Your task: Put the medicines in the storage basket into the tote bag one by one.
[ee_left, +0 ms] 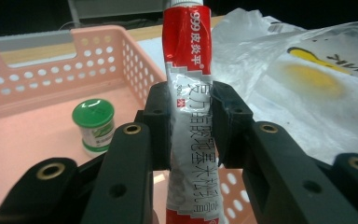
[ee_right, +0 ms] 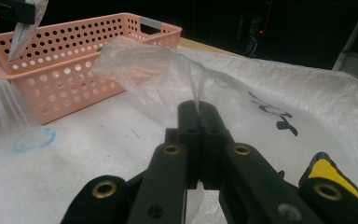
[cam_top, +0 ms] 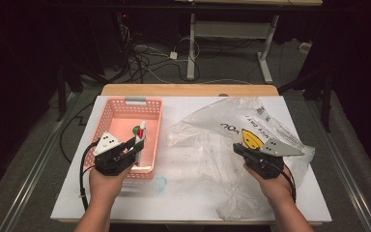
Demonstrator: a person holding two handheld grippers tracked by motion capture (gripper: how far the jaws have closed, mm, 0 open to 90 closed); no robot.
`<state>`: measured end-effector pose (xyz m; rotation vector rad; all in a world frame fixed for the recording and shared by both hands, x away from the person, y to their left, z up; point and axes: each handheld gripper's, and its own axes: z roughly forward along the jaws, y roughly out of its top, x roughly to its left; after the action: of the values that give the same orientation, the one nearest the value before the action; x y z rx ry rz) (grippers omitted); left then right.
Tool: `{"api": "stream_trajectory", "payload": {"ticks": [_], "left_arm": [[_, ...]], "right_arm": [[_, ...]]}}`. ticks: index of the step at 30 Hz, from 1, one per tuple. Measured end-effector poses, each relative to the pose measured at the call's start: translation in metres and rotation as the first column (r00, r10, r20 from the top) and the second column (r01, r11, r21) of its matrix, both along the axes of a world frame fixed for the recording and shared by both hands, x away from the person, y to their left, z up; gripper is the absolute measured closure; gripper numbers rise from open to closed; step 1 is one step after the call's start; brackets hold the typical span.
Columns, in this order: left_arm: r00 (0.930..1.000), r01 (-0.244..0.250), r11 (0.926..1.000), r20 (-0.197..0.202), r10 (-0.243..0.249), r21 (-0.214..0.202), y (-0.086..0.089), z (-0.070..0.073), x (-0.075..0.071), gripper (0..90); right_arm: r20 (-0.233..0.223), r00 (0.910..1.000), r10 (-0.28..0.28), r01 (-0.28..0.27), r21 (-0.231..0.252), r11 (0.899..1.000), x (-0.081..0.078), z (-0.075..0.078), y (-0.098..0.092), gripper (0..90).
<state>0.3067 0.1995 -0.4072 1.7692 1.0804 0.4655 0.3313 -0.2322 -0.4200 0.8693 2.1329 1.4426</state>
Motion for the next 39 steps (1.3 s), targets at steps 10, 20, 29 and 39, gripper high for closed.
{"api": "stream_trajectory", "payload": {"ticks": [10, 20, 29, 39], "left_arm": [[0.9980, 0.063, 0.9978, 0.006, -0.063, -0.018, -0.014, 0.006, -0.006, 68.7], [0.9894, 0.145, 0.9891, 0.001, -0.145, -0.025, -0.037, 0.003, -0.012, 68.7], [0.9794, 0.202, 0.9791, 0.003, -0.202, -0.025, -0.053, 0.004, -0.019, 68.7], [0.9660, 0.258, 0.9661, -0.015, -0.258, 0.010, -0.074, -0.008, -0.022, 68.7]], "right_arm": [[0.001, 1.0000, 0.000, 0.000, 0.004, 1.000, 0.000, 0.001, 0.000, 90.0], [0.003, 1.0000, 0.003, -0.003, 0.007, 1.000, -0.001, 0.002, -0.001, 90.0], [0.007, 1.0000, 0.007, -0.007, 0.006, 1.000, -0.002, 0.003, -0.001, 90.0], [0.010, 0.9999, 0.007, -0.007, 0.010, 1.000, -0.003, 0.003, 0.000, 90.0]]}}
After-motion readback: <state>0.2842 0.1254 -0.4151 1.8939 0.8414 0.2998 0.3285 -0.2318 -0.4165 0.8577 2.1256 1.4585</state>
